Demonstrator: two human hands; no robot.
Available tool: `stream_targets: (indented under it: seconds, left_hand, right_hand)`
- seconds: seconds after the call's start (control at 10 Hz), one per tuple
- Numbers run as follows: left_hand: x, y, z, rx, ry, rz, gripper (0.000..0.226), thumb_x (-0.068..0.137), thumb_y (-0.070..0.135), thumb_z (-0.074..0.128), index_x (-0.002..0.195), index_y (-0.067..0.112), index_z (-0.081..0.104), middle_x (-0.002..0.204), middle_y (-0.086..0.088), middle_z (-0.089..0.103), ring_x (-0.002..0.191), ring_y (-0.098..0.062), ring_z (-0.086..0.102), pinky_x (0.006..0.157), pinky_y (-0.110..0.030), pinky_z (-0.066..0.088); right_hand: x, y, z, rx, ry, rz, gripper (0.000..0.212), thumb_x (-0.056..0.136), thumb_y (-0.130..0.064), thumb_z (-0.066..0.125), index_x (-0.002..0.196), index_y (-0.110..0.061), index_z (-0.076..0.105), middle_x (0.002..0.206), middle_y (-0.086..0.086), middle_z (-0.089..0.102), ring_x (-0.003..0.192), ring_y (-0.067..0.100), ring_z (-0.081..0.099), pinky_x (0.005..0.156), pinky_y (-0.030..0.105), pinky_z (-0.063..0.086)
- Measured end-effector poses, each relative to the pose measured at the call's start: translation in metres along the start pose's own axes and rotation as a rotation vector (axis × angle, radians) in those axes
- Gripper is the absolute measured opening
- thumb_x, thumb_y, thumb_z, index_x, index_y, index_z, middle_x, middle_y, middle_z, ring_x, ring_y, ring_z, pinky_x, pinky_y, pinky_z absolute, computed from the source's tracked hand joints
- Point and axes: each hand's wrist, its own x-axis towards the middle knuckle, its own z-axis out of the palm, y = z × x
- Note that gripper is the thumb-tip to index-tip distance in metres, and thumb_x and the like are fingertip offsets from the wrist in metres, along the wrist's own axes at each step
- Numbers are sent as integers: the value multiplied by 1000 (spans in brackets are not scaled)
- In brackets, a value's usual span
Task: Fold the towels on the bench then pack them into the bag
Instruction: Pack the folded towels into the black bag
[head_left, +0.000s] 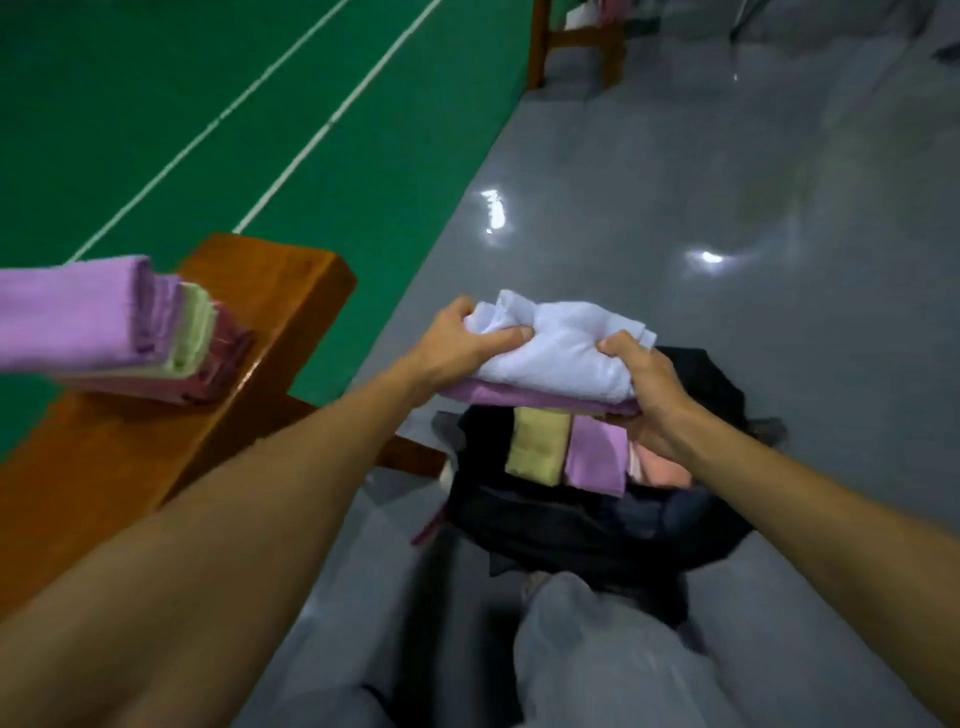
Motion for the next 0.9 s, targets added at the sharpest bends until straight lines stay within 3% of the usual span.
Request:
stream_targets:
  seconds: [0.1,0.2,0.3,0.4,0.5,0.6,0.7,0.8,0.9]
  left_hand:
    - [-15,-39,71,-58,-48,-76,55,78,46,89,111,12,62,99,5,70,83,-8,64,64,-14,51]
    - [-32,-77,126,-53,-107,-151,72,58,70,84,109,25,60,106,6,71,91,-7,66,79,-27,53]
    - [-43,-111,173,-74,-143,-237,64,64,62,89,111,32,58,110,11,67,95,-3,64,78,-22,49]
    - [-43,-137,209,-65,-162,-288,59,71,57,89,112,30,58,110,8,67,95,-8,64,72,-20,46]
    - [-30,-158,232,-96,-155,-298,61,69,59,89,112,29,57,107,6,70,92,-5,66,69,-20,49]
    - [-20,-172,249,-148,-159,-302,59,69,60,87,106,28,55,106,3,73,90,-7,70,68,-20,52]
    - [-20,-183,261,-65,-188,-246,51,78,66,79,99,32,48,98,10,70,86,-4,68,68,-22,51]
    - [-24,-192,270,216,-170,-104,54,83,74,65,99,29,42,97,14,65,93,-15,62,88,-39,48]
    - [-23,-194,269,305,-239,-120,55,90,75,54,110,25,41,111,2,69,109,-29,63,94,-40,44]
  right_hand:
    - [-2,50,-60,-80,58,67,34,78,-33,72,109,-19,71,97,8,78,82,24,76,64,40,64]
    - [-9,101,-111,-108,44,159,30,77,-34,73,102,-19,67,81,-5,76,71,15,72,64,31,58]
    - [-11,139,-147,-155,38,249,51,60,-43,80,102,-16,67,80,-2,77,71,15,74,66,32,60]
    - [5,166,-165,-188,89,337,54,61,-40,72,108,-14,70,88,6,78,77,24,77,71,38,61]
    - [21,180,-173,-239,184,333,48,65,-35,65,109,-14,73,95,13,78,78,24,78,64,34,60]
    - [41,183,-174,-325,95,272,33,70,-35,70,95,-13,70,102,10,75,86,19,73,78,36,60]
    - [69,198,-149,-32,887,-178,50,83,-28,77,119,5,63,130,22,67,112,31,67,103,52,53]
    - [86,224,-103,336,1346,-739,57,95,-8,67,145,8,45,132,24,65,125,39,63,109,63,45]
    - [61,207,-144,-18,939,-362,56,91,-14,72,142,-1,52,134,13,64,132,33,59,112,49,48]
